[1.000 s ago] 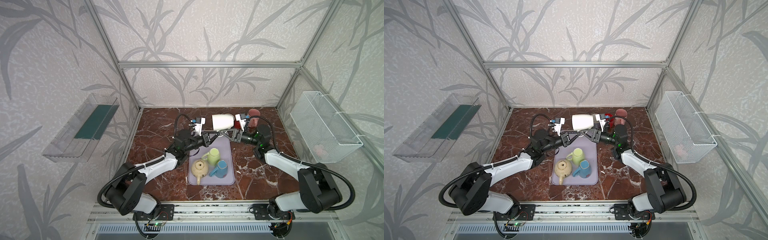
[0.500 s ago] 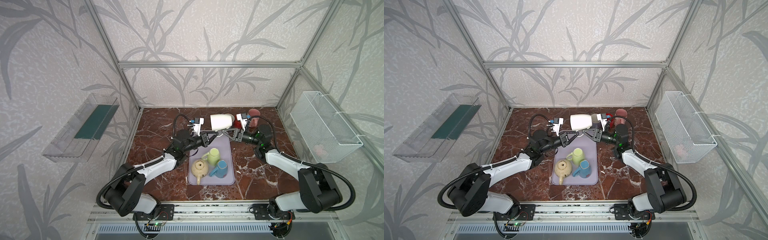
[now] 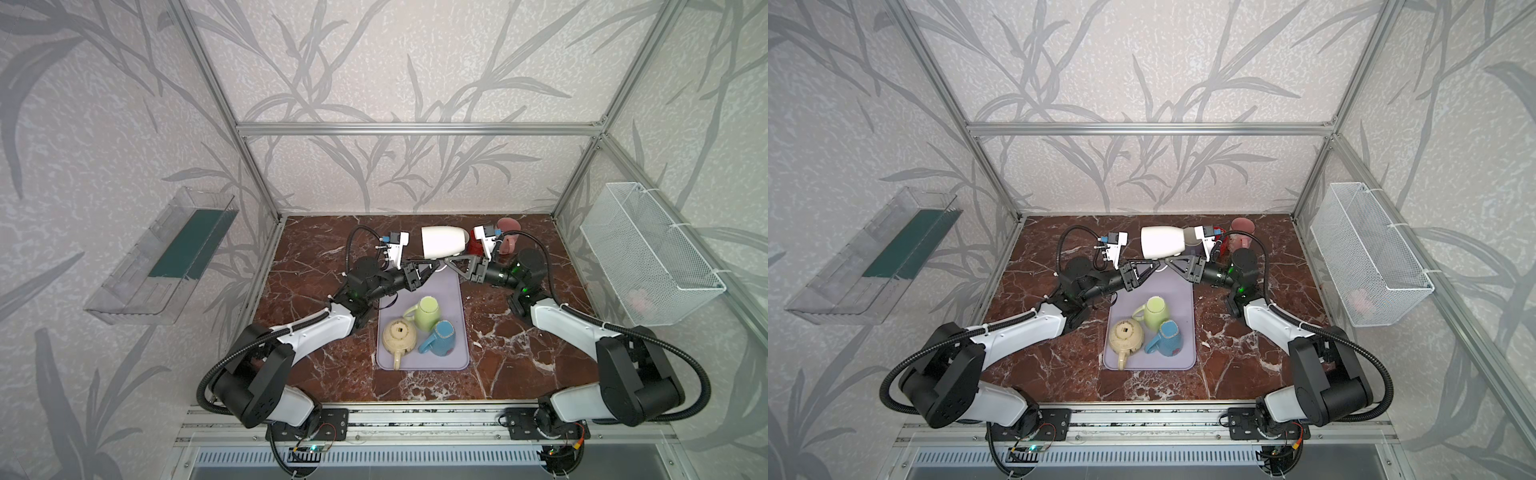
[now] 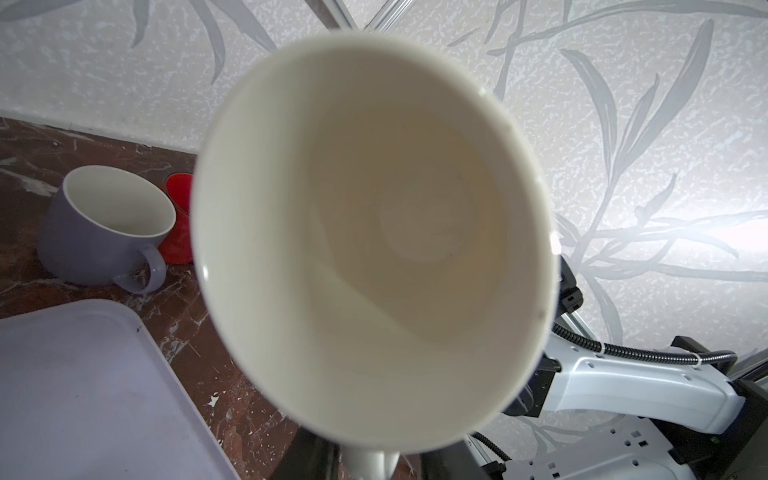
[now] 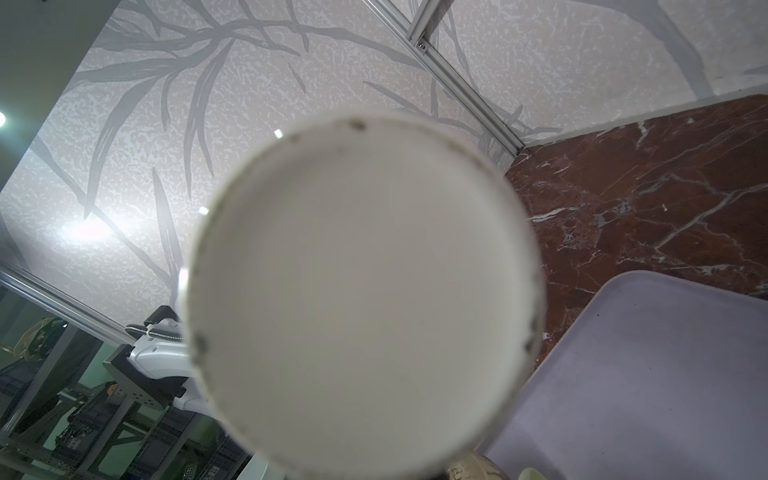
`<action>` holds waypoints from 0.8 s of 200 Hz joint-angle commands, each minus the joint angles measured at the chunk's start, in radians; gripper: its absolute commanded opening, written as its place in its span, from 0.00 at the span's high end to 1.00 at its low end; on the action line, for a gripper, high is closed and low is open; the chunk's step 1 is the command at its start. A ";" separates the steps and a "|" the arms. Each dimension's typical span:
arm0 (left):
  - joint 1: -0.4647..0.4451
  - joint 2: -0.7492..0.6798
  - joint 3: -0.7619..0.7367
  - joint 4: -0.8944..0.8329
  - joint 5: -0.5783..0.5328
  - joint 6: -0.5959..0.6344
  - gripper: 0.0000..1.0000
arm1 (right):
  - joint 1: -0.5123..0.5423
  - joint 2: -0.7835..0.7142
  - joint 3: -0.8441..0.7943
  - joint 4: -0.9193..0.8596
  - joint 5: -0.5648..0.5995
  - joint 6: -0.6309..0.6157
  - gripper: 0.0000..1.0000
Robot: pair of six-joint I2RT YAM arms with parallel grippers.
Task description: Turn the mug right side up
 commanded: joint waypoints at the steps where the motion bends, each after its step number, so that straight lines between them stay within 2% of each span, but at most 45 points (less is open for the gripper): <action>1: 0.005 0.015 0.037 0.085 0.024 -0.021 0.66 | 0.010 -0.032 0.005 0.101 -0.013 -0.005 1.00; 111: 0.005 0.044 0.060 0.098 0.033 -0.034 0.80 | 0.043 -0.007 0.000 0.128 -0.011 0.001 1.00; 136: 0.004 0.052 0.071 0.079 0.029 -0.036 0.87 | 0.044 -0.004 -0.009 0.133 -0.014 0.003 1.00; 160: 0.004 0.052 0.073 0.063 0.024 -0.039 1.00 | 0.044 -0.004 -0.019 0.143 -0.018 0.002 1.00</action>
